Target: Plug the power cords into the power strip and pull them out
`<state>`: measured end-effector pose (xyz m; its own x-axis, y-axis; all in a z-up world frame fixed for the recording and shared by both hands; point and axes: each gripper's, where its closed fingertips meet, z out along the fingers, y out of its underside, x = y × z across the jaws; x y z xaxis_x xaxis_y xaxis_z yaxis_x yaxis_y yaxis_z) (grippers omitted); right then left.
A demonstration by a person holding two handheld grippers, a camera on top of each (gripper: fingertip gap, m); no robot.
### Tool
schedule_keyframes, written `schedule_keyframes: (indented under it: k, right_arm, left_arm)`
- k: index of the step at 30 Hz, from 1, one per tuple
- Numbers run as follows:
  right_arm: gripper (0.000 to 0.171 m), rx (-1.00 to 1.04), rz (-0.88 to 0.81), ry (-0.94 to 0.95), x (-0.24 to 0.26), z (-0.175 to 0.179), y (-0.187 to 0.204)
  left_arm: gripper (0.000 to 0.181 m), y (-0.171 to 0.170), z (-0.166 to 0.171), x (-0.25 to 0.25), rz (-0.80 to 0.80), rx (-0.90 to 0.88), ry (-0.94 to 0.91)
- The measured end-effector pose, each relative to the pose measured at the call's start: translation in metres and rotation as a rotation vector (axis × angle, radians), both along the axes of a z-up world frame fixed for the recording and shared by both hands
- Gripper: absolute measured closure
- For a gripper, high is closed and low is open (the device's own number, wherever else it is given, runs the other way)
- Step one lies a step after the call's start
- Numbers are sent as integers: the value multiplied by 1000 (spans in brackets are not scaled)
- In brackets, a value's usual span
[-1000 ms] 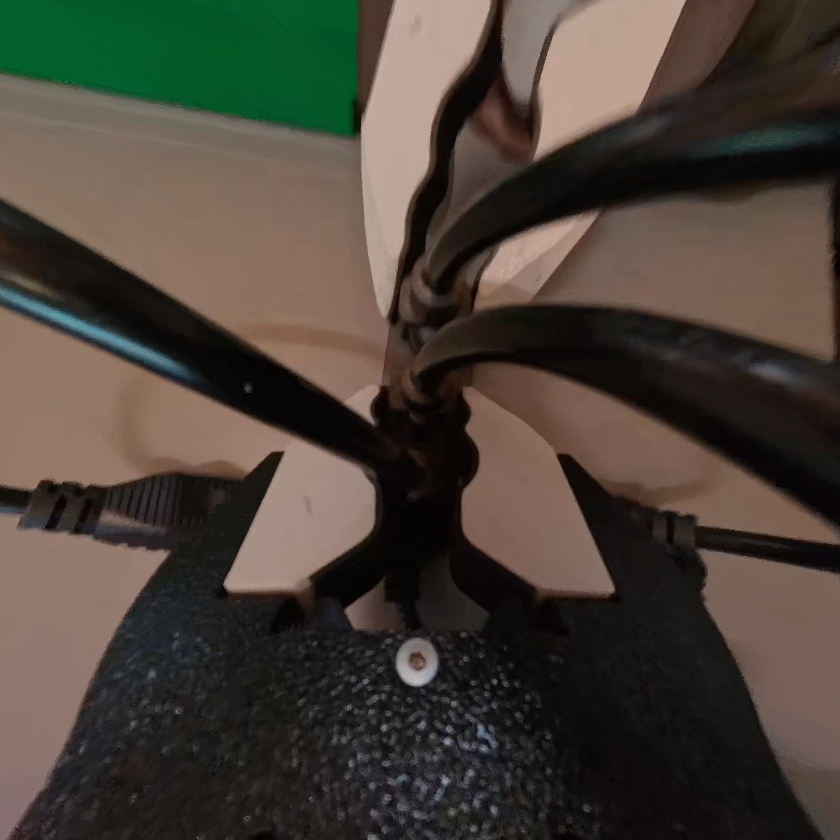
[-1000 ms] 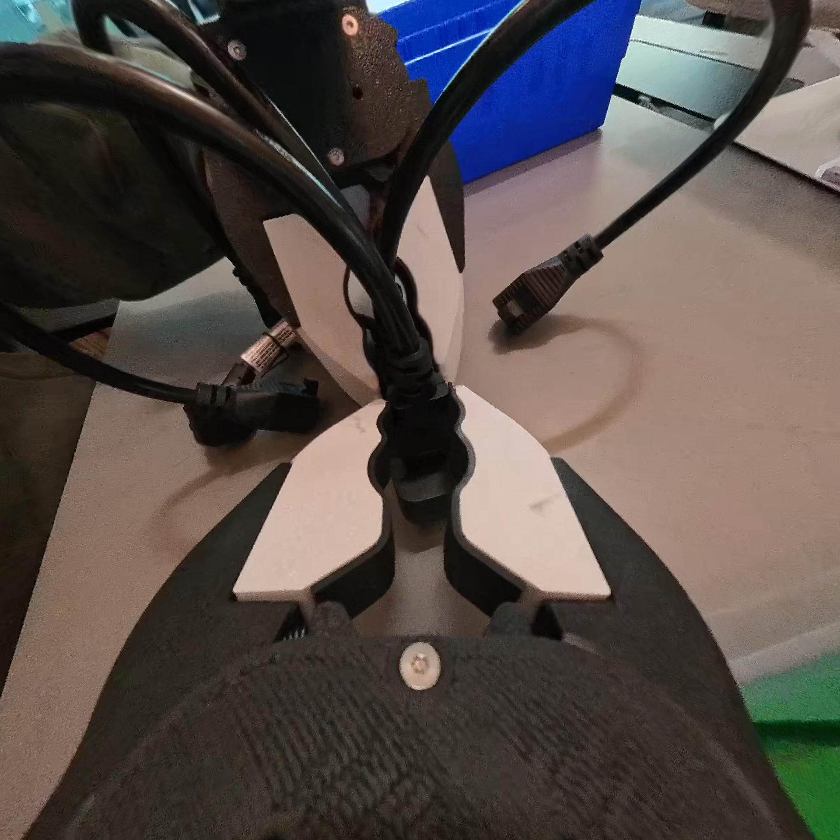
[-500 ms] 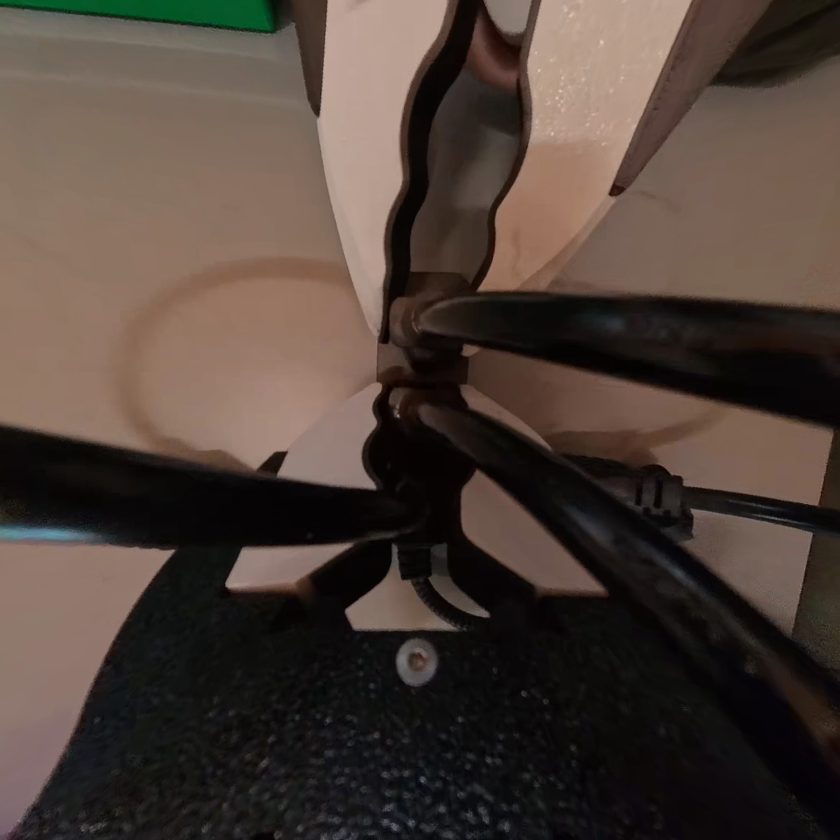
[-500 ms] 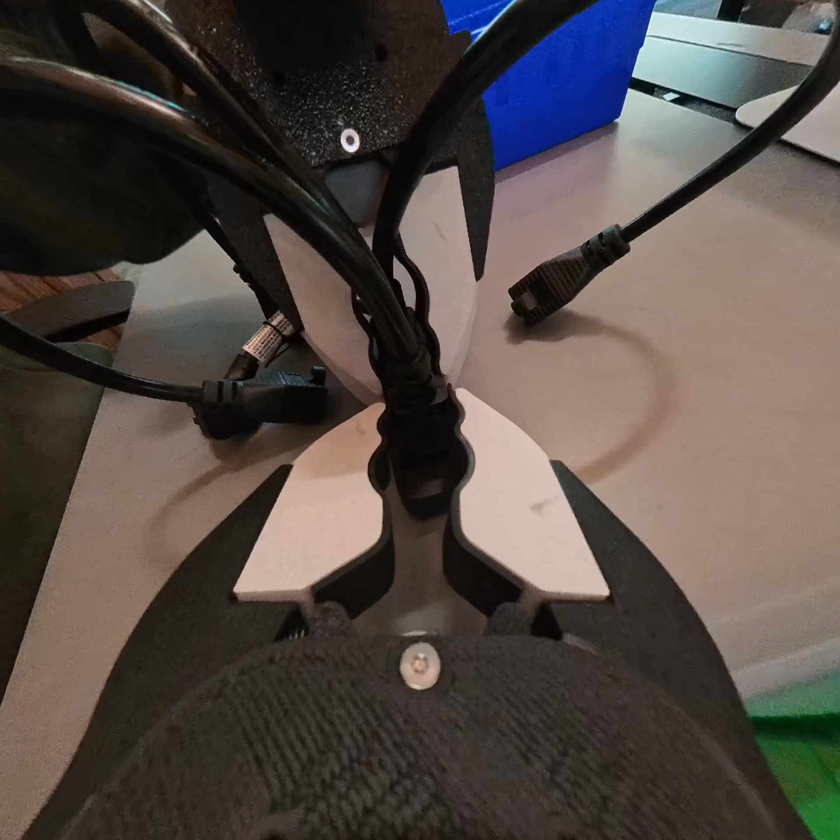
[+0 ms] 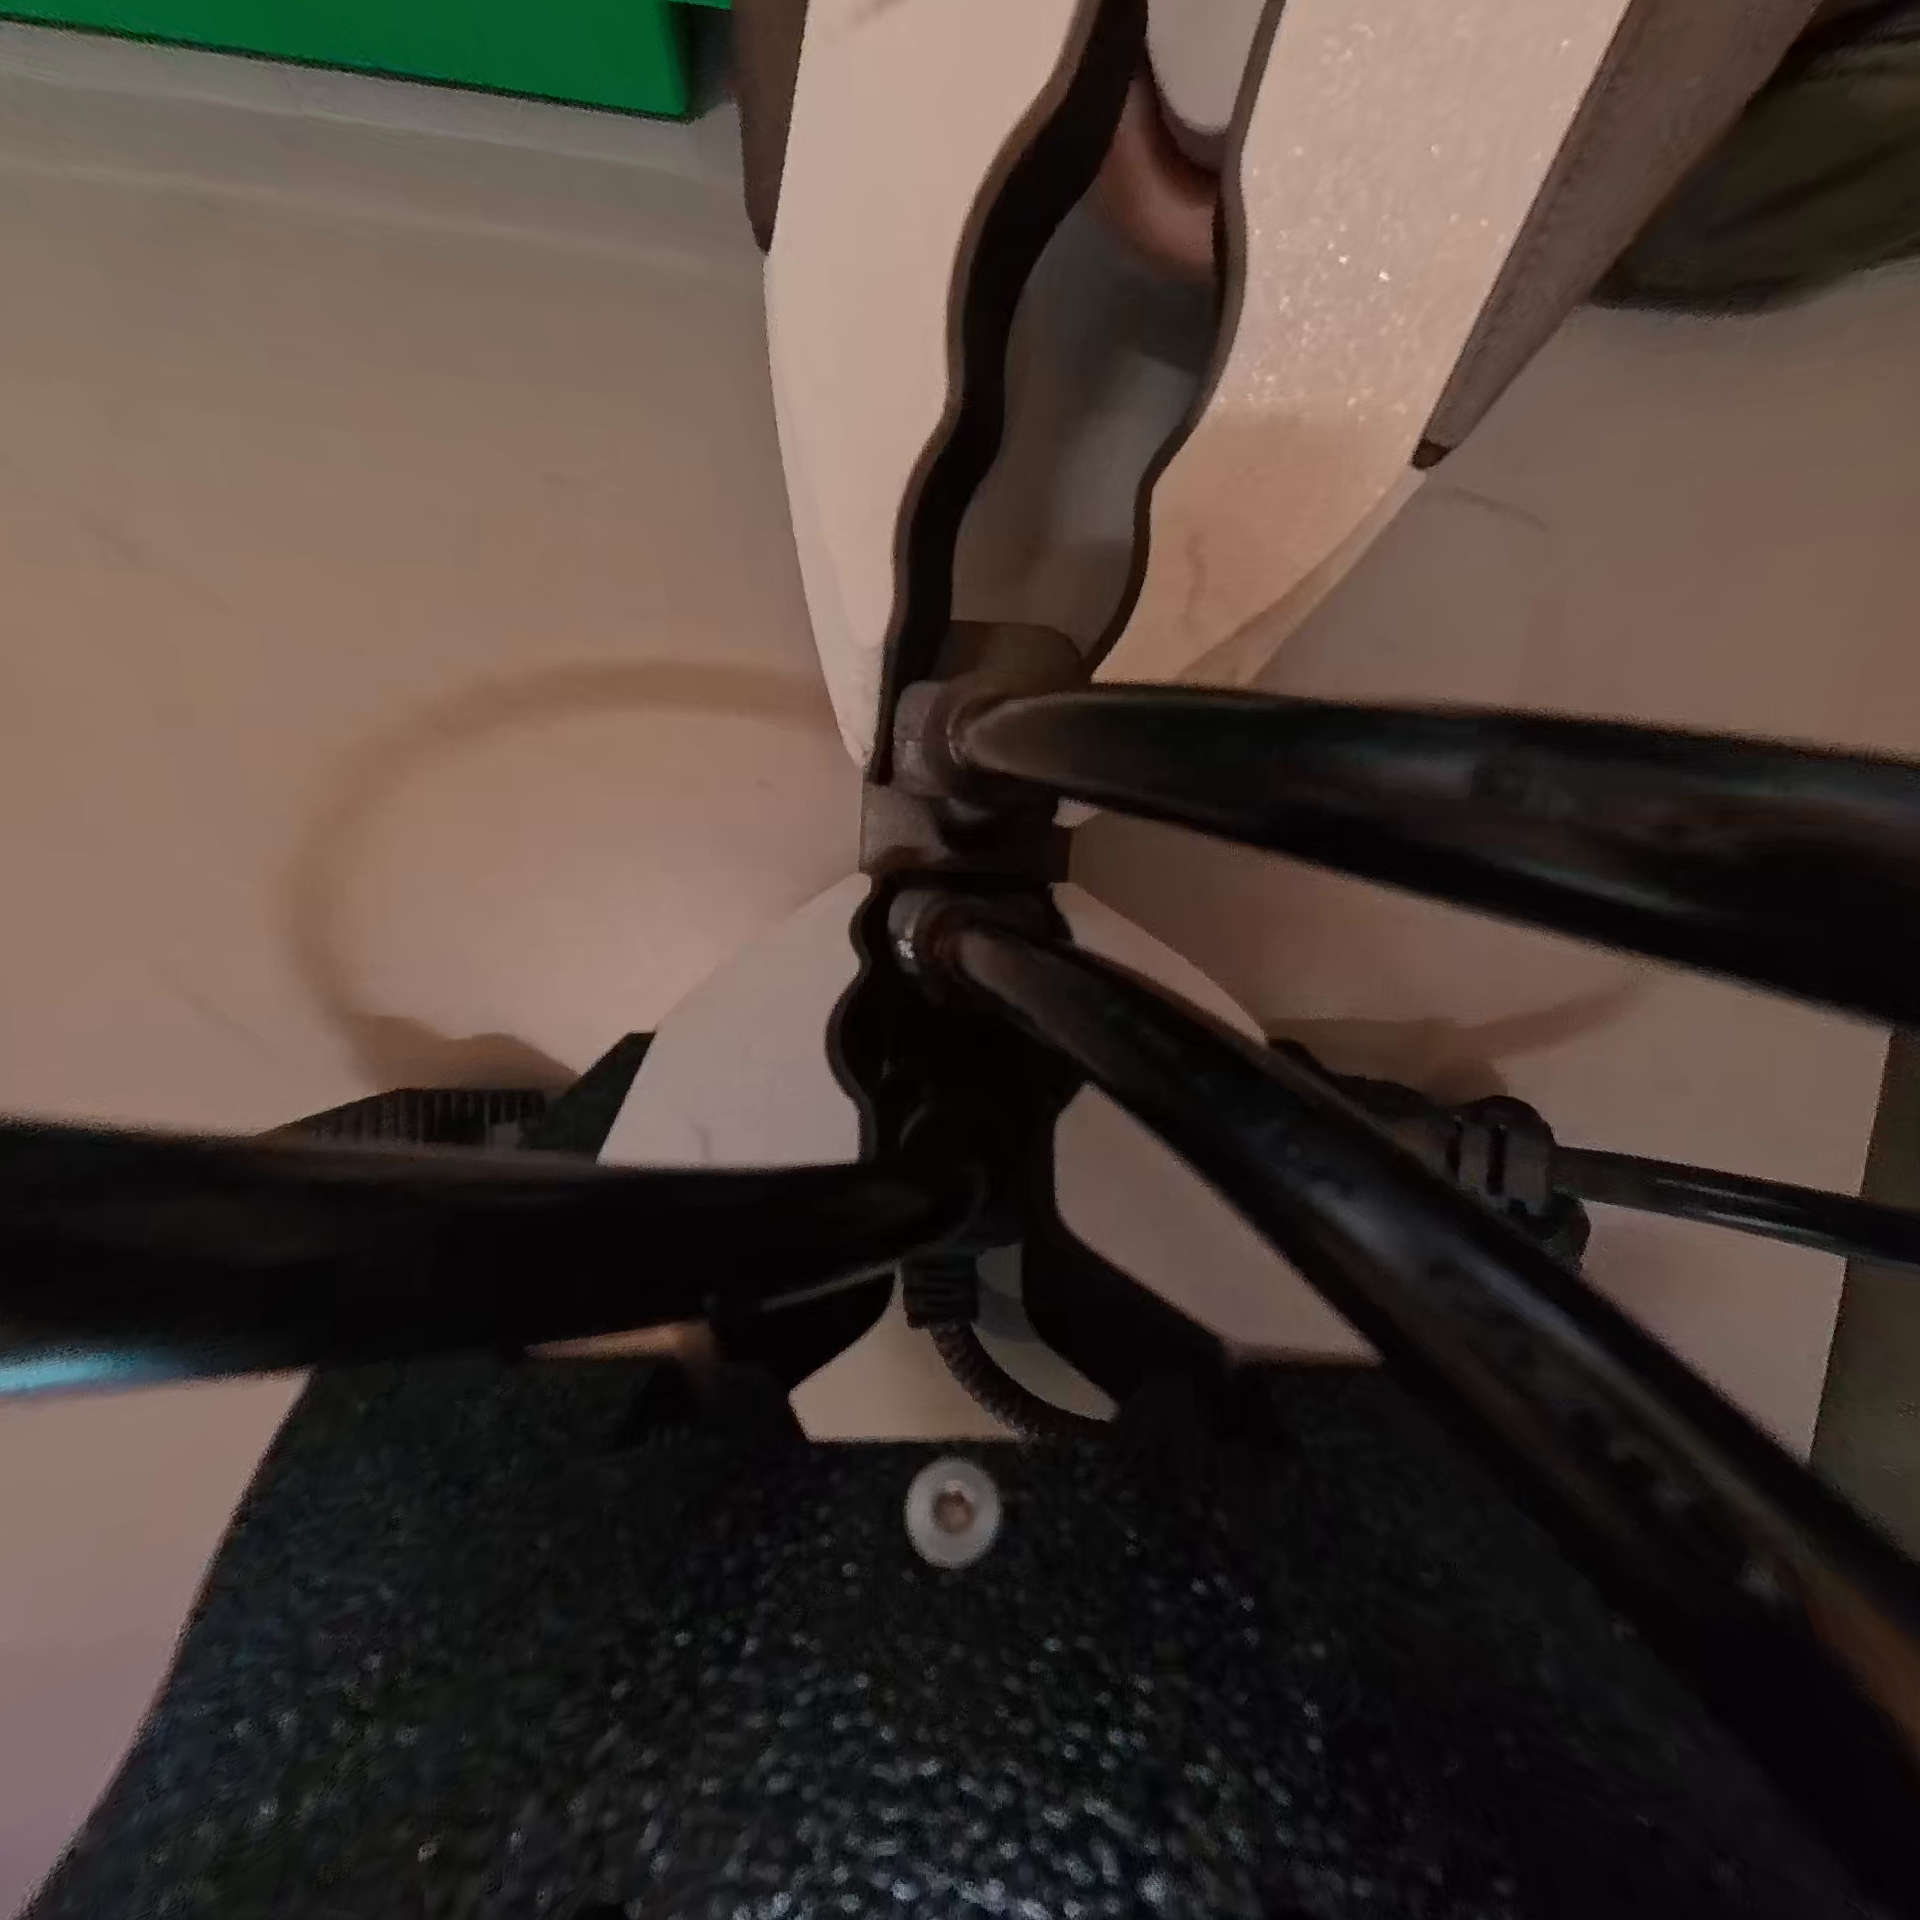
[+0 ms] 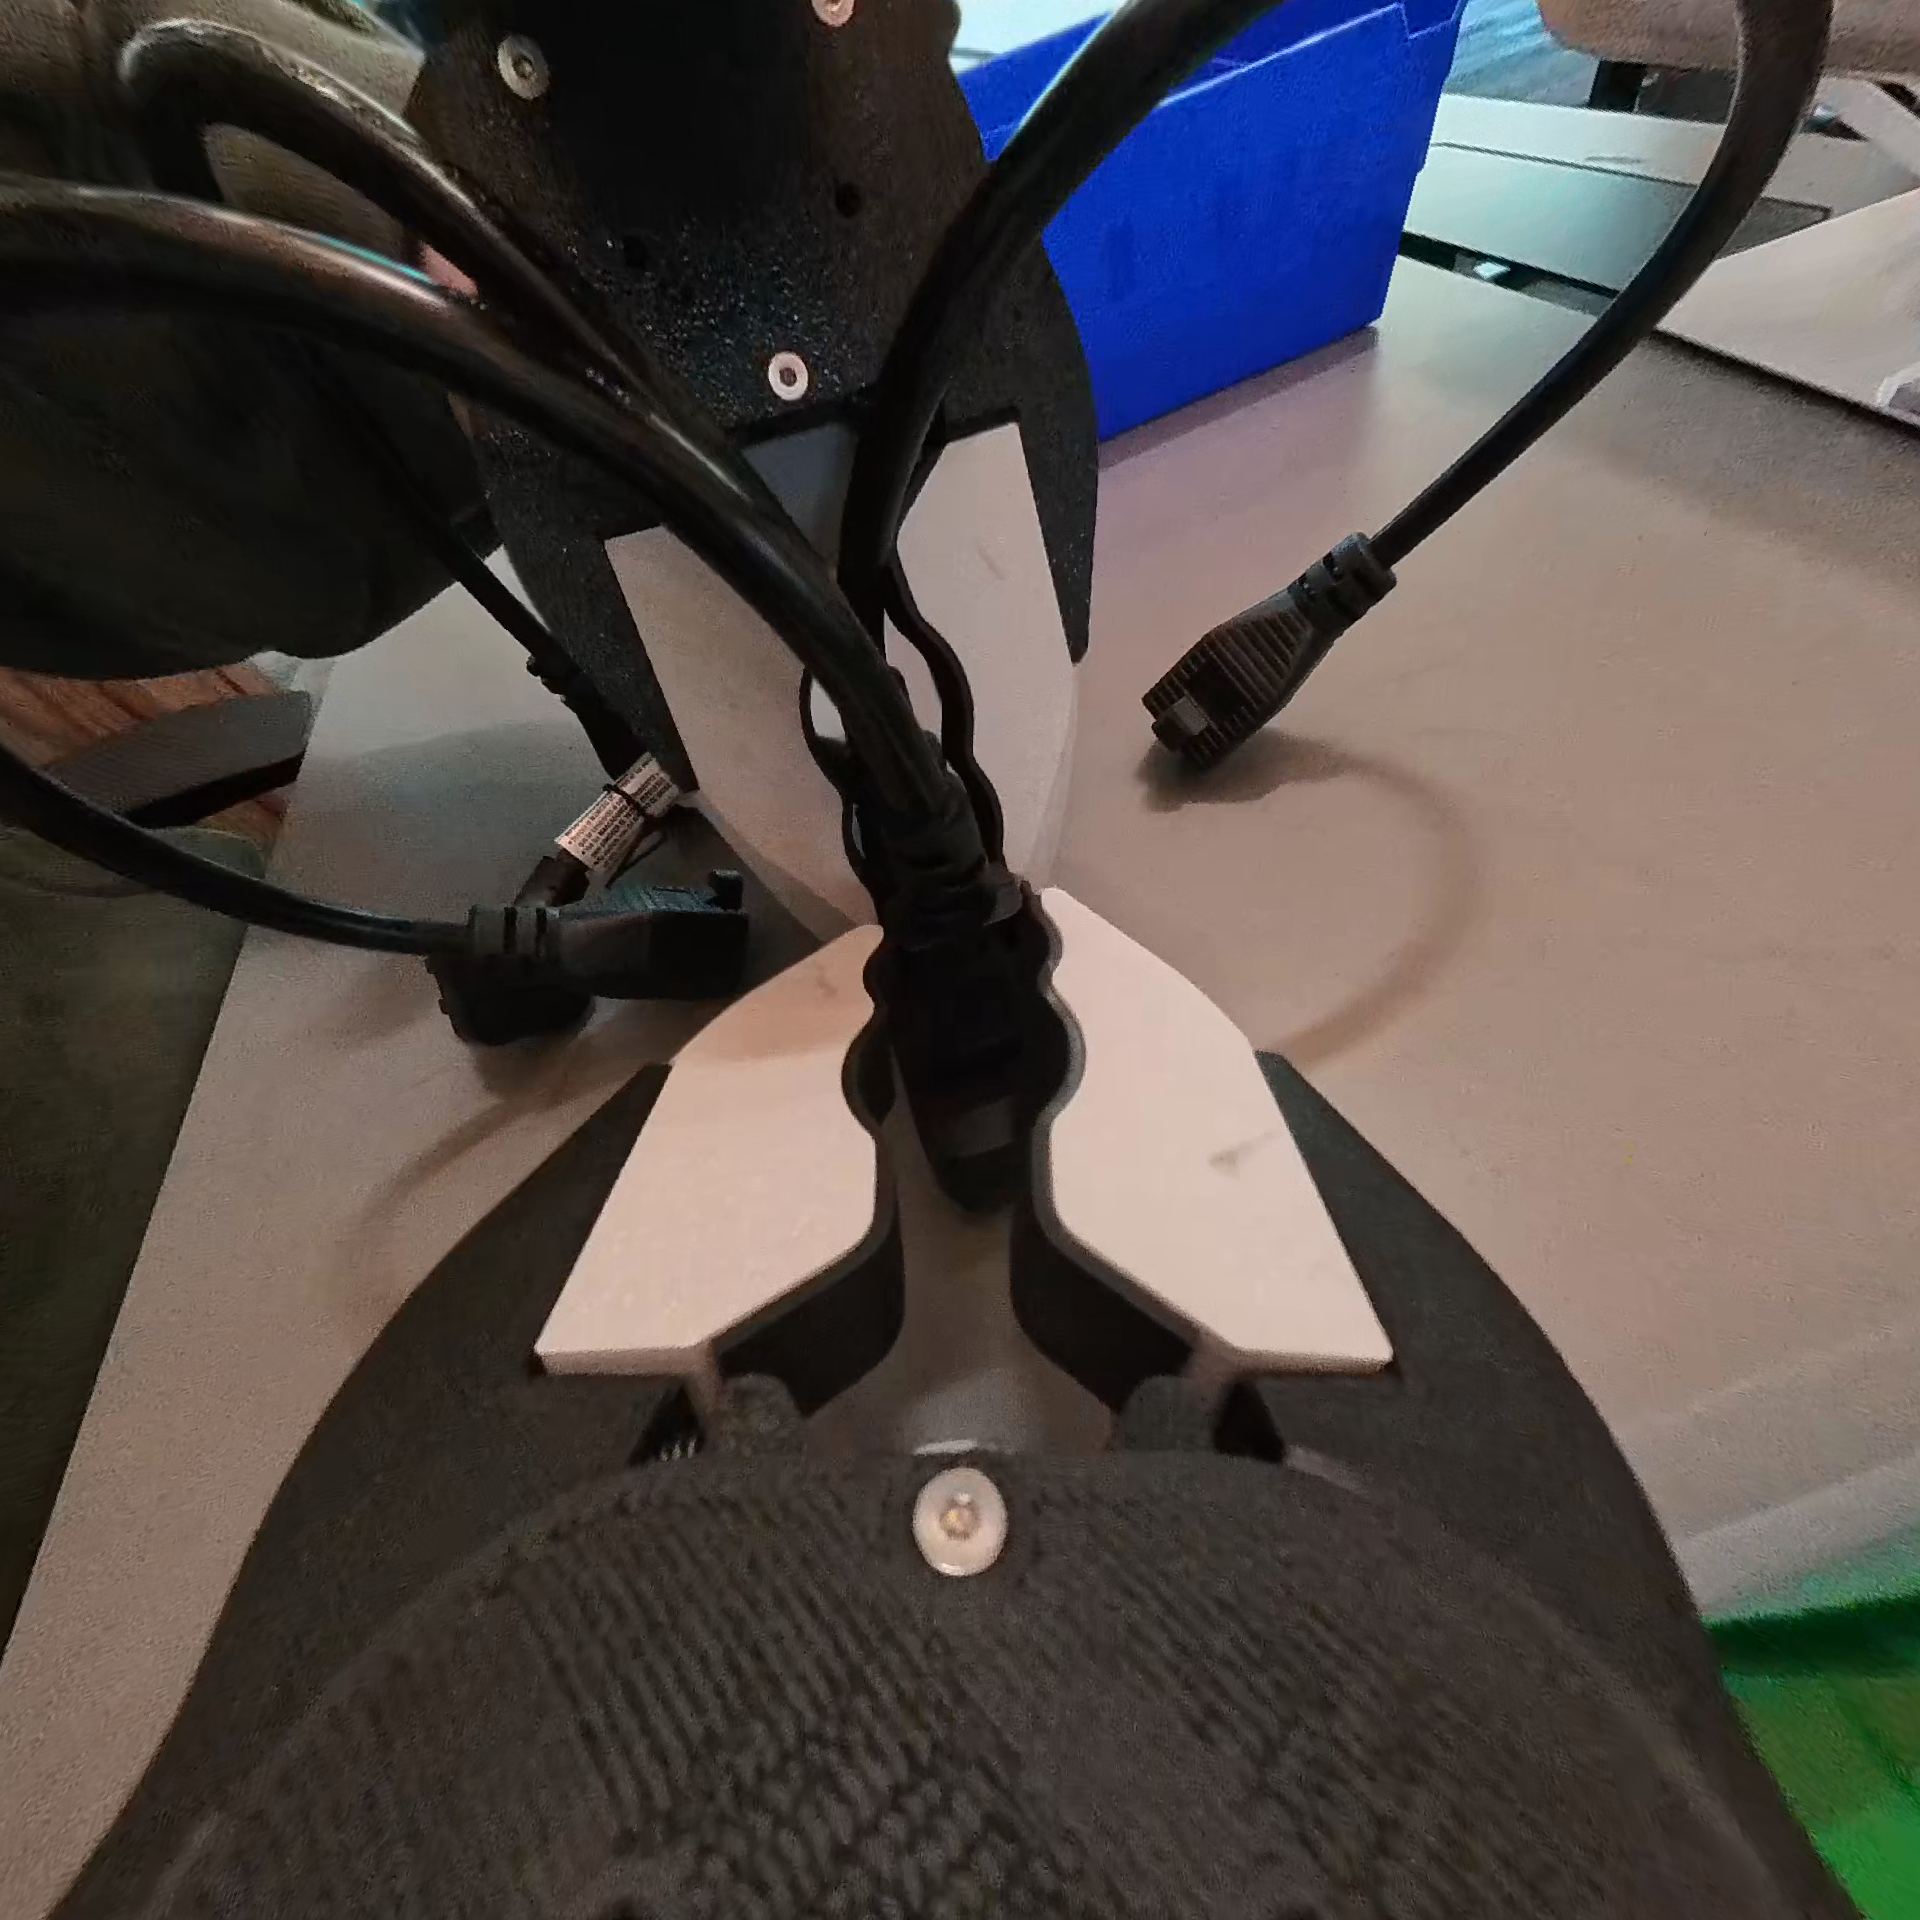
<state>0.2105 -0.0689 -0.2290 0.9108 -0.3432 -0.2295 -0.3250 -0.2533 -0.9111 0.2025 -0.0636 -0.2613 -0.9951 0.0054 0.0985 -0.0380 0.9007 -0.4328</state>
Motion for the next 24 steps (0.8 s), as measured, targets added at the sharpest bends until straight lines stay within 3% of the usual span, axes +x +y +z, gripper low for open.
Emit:
schedule_keyframes:
  k: [5,15,24]
  right_arm:
    - [152,-123,53,-54,0,-2,-2]
    - [149,-140,82,-144,-7,-8,-4]
    - [147,-202,191,-148,-6,-6,-1]
  left_arm:
    - [156,0,-2,0,-29,77,-51]
    - [156,-1,-6,-3,-47,141,-93]
    - [155,-2,-6,-3,-4,112,-82]
